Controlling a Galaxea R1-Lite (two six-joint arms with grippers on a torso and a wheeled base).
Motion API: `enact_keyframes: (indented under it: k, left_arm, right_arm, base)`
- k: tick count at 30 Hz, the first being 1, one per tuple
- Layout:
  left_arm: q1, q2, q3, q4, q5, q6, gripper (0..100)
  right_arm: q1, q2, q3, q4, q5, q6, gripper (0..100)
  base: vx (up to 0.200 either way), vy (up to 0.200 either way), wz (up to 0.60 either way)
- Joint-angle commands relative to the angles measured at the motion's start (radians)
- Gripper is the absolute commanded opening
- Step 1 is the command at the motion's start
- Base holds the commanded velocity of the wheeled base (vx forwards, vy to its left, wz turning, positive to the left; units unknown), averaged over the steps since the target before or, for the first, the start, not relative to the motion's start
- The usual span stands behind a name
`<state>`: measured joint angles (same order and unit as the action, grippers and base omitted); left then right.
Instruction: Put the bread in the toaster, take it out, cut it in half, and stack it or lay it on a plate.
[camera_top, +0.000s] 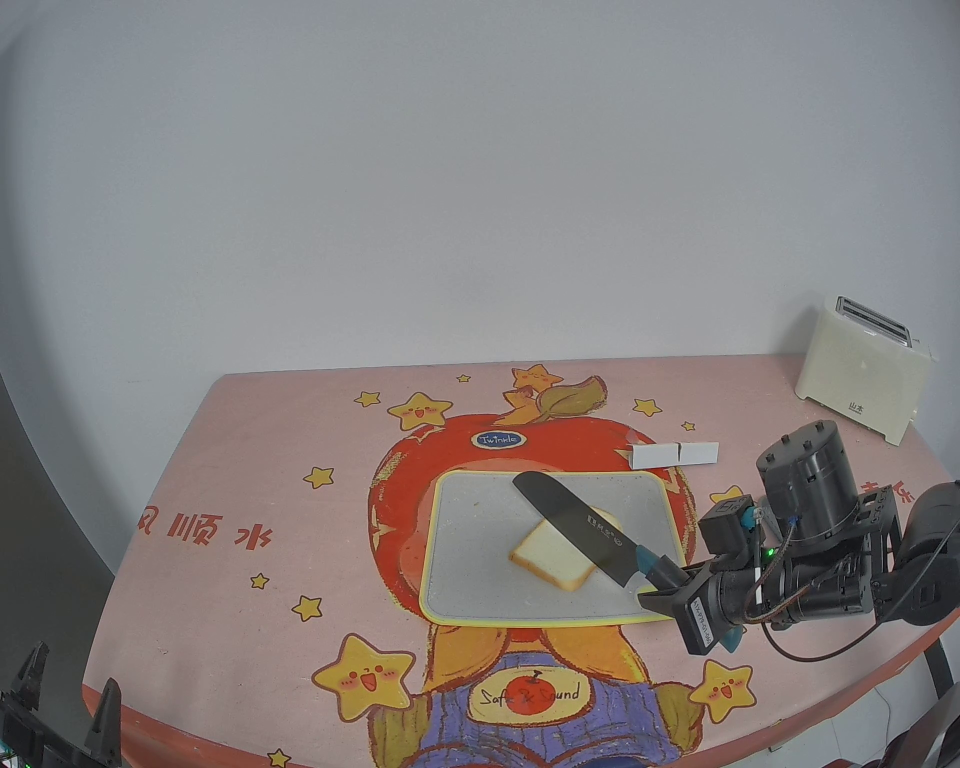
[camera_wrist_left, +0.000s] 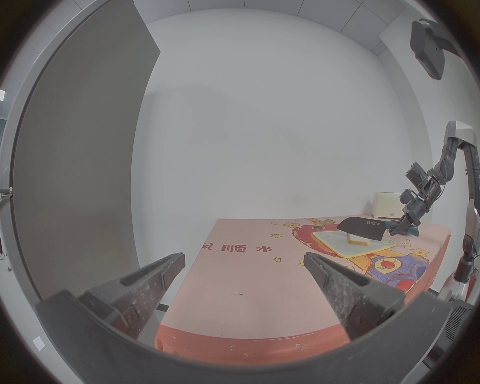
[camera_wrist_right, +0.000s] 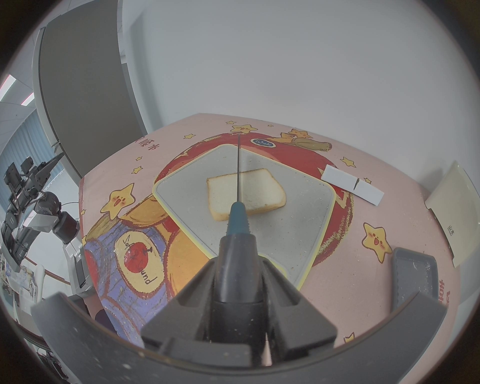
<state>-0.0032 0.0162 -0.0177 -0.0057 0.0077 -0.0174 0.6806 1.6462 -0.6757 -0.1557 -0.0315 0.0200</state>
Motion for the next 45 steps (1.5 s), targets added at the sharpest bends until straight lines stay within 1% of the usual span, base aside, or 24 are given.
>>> enact_keyframes:
  k: [1, 6, 7, 8, 10, 12, 14, 15, 16, 17, 18, 20, 22, 24, 25, 27, 29, 31, 32, 36, 39, 40, 41, 45]
  left_arm:
    - [0.000, -0.016, 0.018, 0.000, 0.003, -0.001, 100]
    - [0.000, -0.016, 0.018, -0.037, 0.018, -0.015, 100]
    - [0.000, -0.016, 0.018, -0.079, 0.018, -0.022, 100]
    - [0.000, -0.016, 0.018, -0.201, 0.018, -0.036, 100]
    - [0.000, -0.016, 0.018, -0.336, 0.012, -0.030, 100]
    - [-0.001, -0.016, 0.018, -0.347, -0.002, -0.007, 100]
    - [-0.001, -0.016, 0.018, -0.339, -0.034, -0.006, 100]
    - [-0.001, -0.016, 0.010, -0.341, -0.094, -0.002, 100]
    - [-0.001, -0.016, 0.010, -0.341, -0.094, -0.002, 100]
    - [-0.001, 0.011, -0.008, -0.342, -0.167, -0.001, 100]
    - [-0.001, 0.024, -0.010, -0.342, -0.173, 0.001, 100]
    - [-0.003, 0.177, -0.034, -0.358, -0.227, 0.016, 100]
    - [-0.004, 0.240, -0.048, -0.378, -0.256, 0.019, 100]
    - [-0.008, 0.427, -0.091, -0.484, -0.327, 0.017, 100]
    - [-0.008, 0.458, -0.100, -0.508, -0.337, 0.017, 100]
    - [-0.009, 0.645, -0.151, -0.637, -0.388, 0.013, 100]
    - [-0.018, 0.754, -0.188, -0.712, -0.417, 0.016, 100]
    - [-0.054, 0.884, -0.228, -0.793, -0.465, 0.027, 100]
    - [-0.093, 0.953, -0.246, -0.826, -0.485, 0.028, 100]
    - [-0.182, 1.105, -0.329, -0.856, -0.483, 0.031, 100]
    - [-0.282, 1.174, -0.420, -0.855, -0.483, 0.031, 100]
    - [-0.296, 1.180, -0.429, -0.855, -0.482, 0.031, 100]
    - [-0.366, 1.225, -0.482, -0.853, -0.476, 0.031, 100]
    - [-0.423, 1.311, -0.564, -0.853, -0.434, 0.031, 100]
  right_arm:
    - [0.000, 0.003, 0.001, 0.001, -0.001, 0.000, 0]
    - [0.000, 0.011, -0.001, 0.001, -0.001, 0.000, 0]
    - [0.000, 0.012, 0.001, 0.001, -0.001, 0.000, 0]
    - [0.002, 0.009, 0.005, 0.001, -0.001, 0.000, 0]
    - [0.000, 0.009, 0.010, 0.001, -0.001, 0.000, 0]
    - [-0.001, 0.007, 0.008, 0.001, -0.001, 0.000, 0]
    - [-0.001, 0.004, 0.012, 0.001, -0.001, 0.000, 0]
    - [0.000, 0.001, 0.013, 0.001, -0.001, 0.000, 0]
    - [0.000, 0.001, 0.013, 0.001, -0.001, 0.000, 0]
    - [-0.001, 0.001, 0.012, 0.001, -0.001, 0.000, 0]
    - [-0.001, 0.001, 0.012, 0.001, -0.001, 0.000, 0]
    - [-0.001, 0.001, 0.010, -0.001, -0.001, 0.000, 0]
    - [-0.003, 0.001, 0.010, -0.001, -0.002, 0.000, 0]
    - [-0.003, 0.000, 0.010, 0.001, -0.001, 0.001, 0]
    - [-0.003, 0.000, 0.010, -0.001, -0.002, 0.001, 0]
    - [-0.003, 0.000, 0.013, -0.001, -0.001, 0.001, 0]
    - [-0.003, -0.003, 0.013, -0.001, -0.001, 0.001, 0]
    - [-0.004, -0.005, 0.013, -0.001, -0.002, 0.001, 0]
    - [-0.006, -0.005, 0.013, -0.001, -0.002, 0.001, 0]
    - [-0.004, -0.006, 0.015, -0.001, -0.002, 0.003, 0]
    - [-0.006, -0.009, 0.015, 0.001, -0.002, 0.001, 0]
    - [-0.007, -0.011, 0.015, 0.001, -0.002, 0.001, 0]
    - [-0.009, -0.017, 0.015, 0.001, -0.002, 0.001, 0]
    - [-0.009, -0.019, 0.015, 0.001, -0.002, 0.001, 0]
  base:
    - [0.000, 0.000, 0.00]
    - [0.000, 0.000, 0.00]
    - [0.000, 0.000, 0.00]
    - [0.000, 0.000, 0.00]
    - [0.000, 0.000, 0.00]
    - [0.000, 0.000, 0.00]
    - [0.000, 0.000, 0.00]
    - [0.000, 0.000, 0.00]
    - [0.000, 0.000, 0.00]
    - [0.000, 0.000, 0.00]
    - [0.000, 0.000, 0.00]
    - [0.000, 0.000, 0.00]
    - [0.000, 0.000, 0.00]
    - [0.000, 0.000, 0.00]
    - [0.000, 0.000, 0.00]
    - [0.000, 0.000, 0.00]
    - [0.000, 0.000, 0.00]
    - [0.000, 0.000, 0.00]
    - [0.000, 0.000, 0.00]
    - [0.000, 0.000, 0.00]
    - [0.000, 0.000, 0.00]
    - [0.000, 0.000, 0.00]
    - [0.000, 0.000, 0.00]
    - [0.000, 0.000, 0.00]
